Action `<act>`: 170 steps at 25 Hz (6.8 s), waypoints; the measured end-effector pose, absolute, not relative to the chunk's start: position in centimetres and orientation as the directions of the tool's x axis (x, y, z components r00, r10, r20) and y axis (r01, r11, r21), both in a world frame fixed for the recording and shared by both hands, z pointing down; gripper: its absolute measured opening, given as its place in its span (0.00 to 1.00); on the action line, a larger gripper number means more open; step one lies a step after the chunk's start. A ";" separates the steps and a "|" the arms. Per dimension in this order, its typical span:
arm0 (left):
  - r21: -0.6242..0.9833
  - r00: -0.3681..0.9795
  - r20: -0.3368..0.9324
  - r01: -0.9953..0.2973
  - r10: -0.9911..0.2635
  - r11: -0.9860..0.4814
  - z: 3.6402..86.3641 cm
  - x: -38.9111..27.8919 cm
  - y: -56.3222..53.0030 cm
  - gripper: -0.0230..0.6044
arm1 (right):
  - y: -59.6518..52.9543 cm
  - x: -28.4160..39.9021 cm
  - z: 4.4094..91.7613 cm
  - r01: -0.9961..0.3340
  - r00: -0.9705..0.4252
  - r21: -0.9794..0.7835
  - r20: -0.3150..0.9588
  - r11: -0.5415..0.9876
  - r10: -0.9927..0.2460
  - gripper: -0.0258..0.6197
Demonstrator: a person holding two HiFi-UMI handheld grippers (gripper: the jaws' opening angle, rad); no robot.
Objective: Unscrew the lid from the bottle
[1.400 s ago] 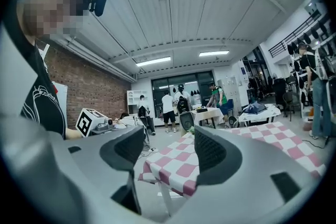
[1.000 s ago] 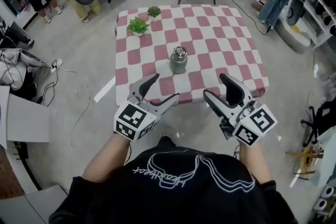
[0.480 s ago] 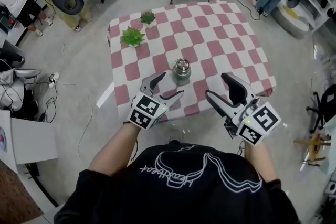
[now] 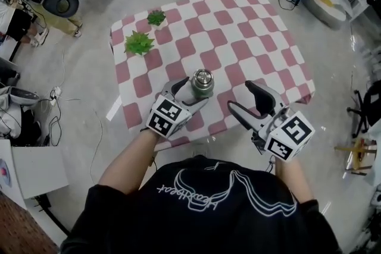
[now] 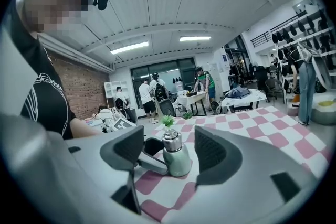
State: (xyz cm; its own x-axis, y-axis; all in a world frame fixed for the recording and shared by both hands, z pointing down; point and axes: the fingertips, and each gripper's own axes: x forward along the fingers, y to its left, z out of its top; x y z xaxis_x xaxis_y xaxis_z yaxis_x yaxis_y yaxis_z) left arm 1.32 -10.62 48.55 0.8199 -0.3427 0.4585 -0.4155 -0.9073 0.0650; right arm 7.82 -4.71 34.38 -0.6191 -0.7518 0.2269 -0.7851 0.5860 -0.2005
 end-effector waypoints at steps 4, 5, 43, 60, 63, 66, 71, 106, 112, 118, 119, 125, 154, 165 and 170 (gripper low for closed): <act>0.065 0.850 0.421 -0.377 -0.317 -0.924 48.5 2.3 -11.2 0.60 | -5.3 8.2 35.1 -0.793 -0.609 -0.207 0.240 0.573 -0.756 0.50; 0.069 0.857 0.411 -0.369 -0.310 -0.927 48.4 2.5 -11.3 0.60 | -5.4 8.2 35.3 -0.793 -0.609 -0.209 0.244 0.572 -0.755 0.50; 0.077 0.886 0.382 -0.314 -0.263 -0.946 48.6 3.1 -11.3 0.60 | -12.0 0.8 41.9 -0.657 -0.692 0.000 0.397 0.754 -0.603 0.42; 0.091 0.869 0.422 -0.324 -0.258 -0.942 48.8 3.2 -11.3 0.60 | -11.5 0.6 42.1 -0.266 -0.863 -0.008 0.448 0.964 -0.234 0.42; 0.095 0.865 0.430 -0.329 -0.259 -0.940 48.9 3.2 -11.3 0.60 | -11.3 0.5 42.1 -0.159 -0.871 0.016 0.468 0.987 -0.148 0.42; 0.092 0.860 0.441 -0.330 -0.258 -0.940 48.8 3.2 -11.4 0.60 | -11.2 0.3 42.0 -0.071 -0.879 0.016 0.472 0.997 -0.070 0.42; 0.090 0.854 0.453 -0.329 -0.256 -0.940 48.8 3.1 -11.4 0.60 | -11.0 0.4 42.0 0.069 -0.888 0.005 0.457 0.998 0.059 0.42; 0.119 0.823 0.421 -0.467 -0.381 -0.877 48.7 3.1 -11.5 0.60 | -12.0 1.1 41.5 -0.562 -0.767 0.052 0.341 0.825 -0.544 0.46; 0.121 0.809 0.426 -0.495 -0.405 -0.861 48.7 3.1 -11.5 0.60 | -11.9 0.9 41.6 -0.570 -0.761 0.080 0.323 0.818 -0.562 0.42; 0.121 0.816 0.423 -0.482 -0.394 -0.868 48.7 3.2 -11.5 0.60 | -11.9 0.9 41.6 -0.552 -0.777 0.064 0.324 0.832 -0.540 0.42; 0.120 0.817 0.424 -0.479 -0.391 -0.870 48.7 3.2 -11.5 0.60 | -11.9 0.9 41.6 -0.543 -0.782 0.064 0.324 0.837 -0.533 0.42; 0.116 0.833 0.432 -0.432 -0.346 -0.895 48.7 3.2 -11.3 0.60 | -11.7 0.9 41.7 -0.463 -0.824 0.062 0.338 0.884 -0.455 0.42; 0.132 0.852 0.509 0.059 0.119 -0.989 48.9 2.7 -11.2 0.60 | -11.6 0.0 42.0 0.062 -0.893 0.021 0.447 0.998 0.046 0.42; 0.127 0.873 0.487 -0.050 0.018 -0.991 48.8 2.7 -11.1 0.60 | -11.2 0.0 42.2 -0.122 -0.880 0.107 0.449 0.987 -0.157 0.50; 0.123 0.880 0.464 -0.177 -0.101 -0.976 48.7 2.7 -11.2 0.60 | -11.2 -0.1 41.7 -0.312 -0.870 0.081 0.376 0.947 -0.319 0.51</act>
